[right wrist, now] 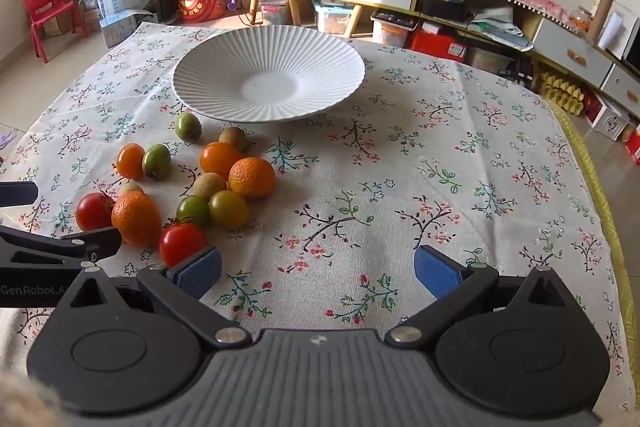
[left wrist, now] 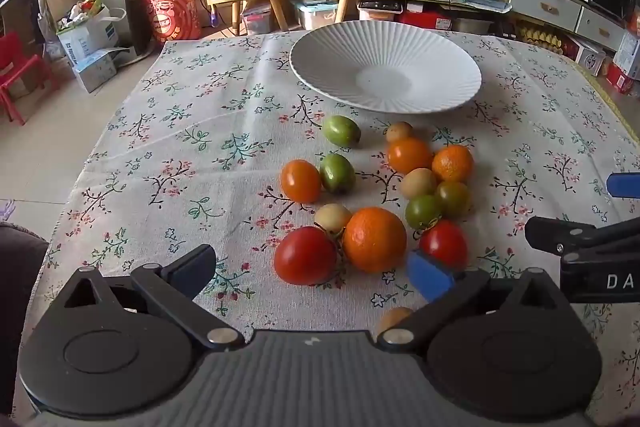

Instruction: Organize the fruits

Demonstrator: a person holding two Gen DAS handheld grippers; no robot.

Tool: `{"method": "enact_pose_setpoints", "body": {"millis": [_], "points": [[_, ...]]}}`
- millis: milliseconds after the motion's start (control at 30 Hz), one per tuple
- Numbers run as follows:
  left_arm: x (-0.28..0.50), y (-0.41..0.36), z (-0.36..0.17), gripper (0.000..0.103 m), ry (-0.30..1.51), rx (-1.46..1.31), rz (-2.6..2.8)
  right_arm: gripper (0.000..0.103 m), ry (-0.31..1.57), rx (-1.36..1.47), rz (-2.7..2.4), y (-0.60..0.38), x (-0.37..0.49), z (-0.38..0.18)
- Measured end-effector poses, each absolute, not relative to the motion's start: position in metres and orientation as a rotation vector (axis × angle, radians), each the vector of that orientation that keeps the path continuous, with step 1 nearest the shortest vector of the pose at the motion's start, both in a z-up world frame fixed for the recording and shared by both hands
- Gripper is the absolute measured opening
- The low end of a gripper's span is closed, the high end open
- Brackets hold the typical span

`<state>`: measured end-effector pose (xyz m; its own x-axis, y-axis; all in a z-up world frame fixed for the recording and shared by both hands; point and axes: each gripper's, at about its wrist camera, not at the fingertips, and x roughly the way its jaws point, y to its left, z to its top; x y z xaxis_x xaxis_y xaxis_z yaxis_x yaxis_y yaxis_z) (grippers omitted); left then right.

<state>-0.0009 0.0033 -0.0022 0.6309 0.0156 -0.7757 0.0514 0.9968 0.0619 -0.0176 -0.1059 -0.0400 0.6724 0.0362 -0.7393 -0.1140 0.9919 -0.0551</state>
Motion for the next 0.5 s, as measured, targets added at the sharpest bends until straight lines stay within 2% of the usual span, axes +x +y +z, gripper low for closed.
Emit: {"method": "enact_pose_setpoints", "body": {"millis": [500], "points": [[-0.0009, 0.0036, -0.0022, 0.095, 0.892, 0.080, -0.022, 0.103, 0.829, -0.108, 0.089, -0.1046, -0.0185, -0.0408]]}}
